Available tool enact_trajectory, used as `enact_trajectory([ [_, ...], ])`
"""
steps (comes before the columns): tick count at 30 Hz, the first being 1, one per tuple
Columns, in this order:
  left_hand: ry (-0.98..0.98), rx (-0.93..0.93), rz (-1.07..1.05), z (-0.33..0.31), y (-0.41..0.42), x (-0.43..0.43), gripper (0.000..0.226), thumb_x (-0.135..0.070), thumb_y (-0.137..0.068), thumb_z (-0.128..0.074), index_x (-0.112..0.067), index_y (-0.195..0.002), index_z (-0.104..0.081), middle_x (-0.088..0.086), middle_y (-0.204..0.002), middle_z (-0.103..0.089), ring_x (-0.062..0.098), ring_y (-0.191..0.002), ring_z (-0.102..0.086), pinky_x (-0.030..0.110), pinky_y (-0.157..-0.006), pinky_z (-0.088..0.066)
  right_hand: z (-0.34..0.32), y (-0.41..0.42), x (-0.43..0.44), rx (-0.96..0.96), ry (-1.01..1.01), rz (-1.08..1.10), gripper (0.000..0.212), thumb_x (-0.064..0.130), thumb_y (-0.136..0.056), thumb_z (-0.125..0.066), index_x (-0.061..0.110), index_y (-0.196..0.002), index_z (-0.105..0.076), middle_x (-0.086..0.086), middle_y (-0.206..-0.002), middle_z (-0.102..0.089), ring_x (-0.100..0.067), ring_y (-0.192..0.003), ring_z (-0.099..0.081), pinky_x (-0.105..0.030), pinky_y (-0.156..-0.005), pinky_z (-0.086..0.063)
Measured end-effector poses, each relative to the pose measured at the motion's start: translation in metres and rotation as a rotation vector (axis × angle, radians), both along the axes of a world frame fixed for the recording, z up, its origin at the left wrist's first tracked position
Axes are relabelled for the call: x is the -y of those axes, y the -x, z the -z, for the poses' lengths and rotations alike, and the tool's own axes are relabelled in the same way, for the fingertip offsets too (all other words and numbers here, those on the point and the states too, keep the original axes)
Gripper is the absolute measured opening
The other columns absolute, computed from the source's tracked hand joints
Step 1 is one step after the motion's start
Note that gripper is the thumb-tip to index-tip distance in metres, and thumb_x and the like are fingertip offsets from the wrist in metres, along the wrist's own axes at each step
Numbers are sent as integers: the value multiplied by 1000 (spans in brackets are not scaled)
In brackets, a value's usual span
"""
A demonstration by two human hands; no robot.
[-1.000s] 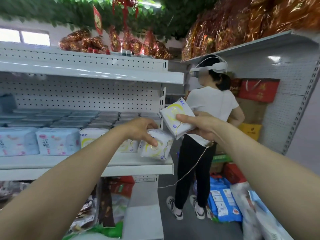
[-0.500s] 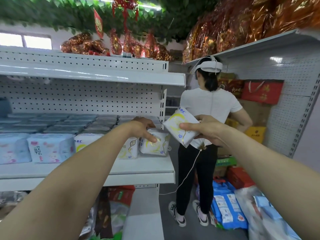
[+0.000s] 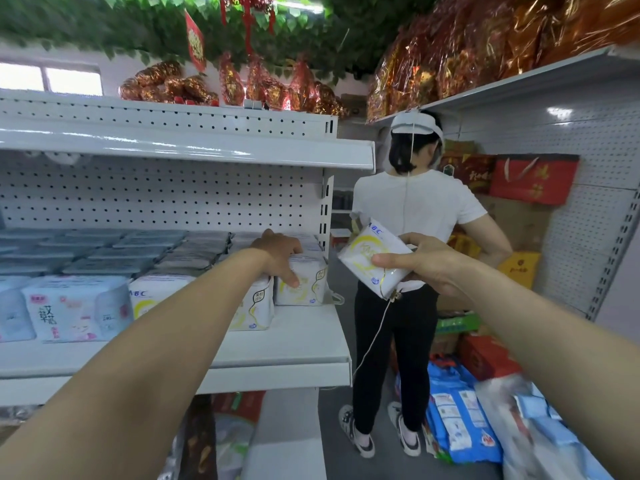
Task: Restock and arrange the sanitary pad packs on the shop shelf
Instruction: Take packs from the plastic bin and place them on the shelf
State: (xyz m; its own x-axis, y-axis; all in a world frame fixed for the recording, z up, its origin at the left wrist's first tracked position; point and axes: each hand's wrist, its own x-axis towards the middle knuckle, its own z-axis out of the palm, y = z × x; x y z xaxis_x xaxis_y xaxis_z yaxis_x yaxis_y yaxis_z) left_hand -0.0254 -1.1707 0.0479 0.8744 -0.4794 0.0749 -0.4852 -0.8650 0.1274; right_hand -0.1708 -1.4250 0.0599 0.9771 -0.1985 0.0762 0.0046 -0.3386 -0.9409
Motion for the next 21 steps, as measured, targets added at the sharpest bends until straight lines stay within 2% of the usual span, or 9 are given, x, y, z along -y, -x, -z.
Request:
enact_trajectory([
  [4, -39, 13, -6, -2, -5, 0, 79, -43, -72, -86, -27, -139, -47, 5, -129, -54, 27, -129, -35, 41, -101, -44, -1, -9, 3, -1, 54, -24, 61, 22, -65, -94, 21, -116, -61, -6, -107, -73, -23, -96, -74, -40, -88, -60],
  [9, -60, 29, -24, 1, -9, 4, 76, -43, -74, -85, -24, -136, -46, 6, -127, -51, 27, -128, -36, 39, -98, -44, -4, -21, -3, -17, 171, -82, 71, 25, -62, -95, 23, -124, -61, -2, -108, -74, -17, -97, -72, -28, -84, -58],
  [13, -47, 29, -28, 3, -15, 4, 75, -41, -73, -85, -24, -135, -47, 6, -127, -49, 27, -127, -37, 35, -89, -42, -6, -28, -17, -28, 309, -144, 61, 22, -65, -95, 28, -114, -59, 4, -105, -70, -8, -94, -69, -23, -87, -56],
  [17, -19, 23, -12, 3, -13, 2, 76, -43, -70, -86, -25, -133, -48, 5, -127, -49, 27, -126, -37, 36, -93, -43, 1, -37, -32, -72, 424, -201, 81, 28, -59, -98, 19, -129, -58, 7, -110, -71, -9, -102, -68, -28, -97, -54],
  [21, 73, -99, 24, -7, -9, -11, 69, -43, -72, -85, -23, -131, -55, 0, -132, -57, 20, -117, -51, 35, -94, -47, 5, -40, -53, -64, 625, -254, 85, 35, -61, -96, 25, -136, -56, 10, -125, -64, -11, -117, -60, -29, -106, -48],
])
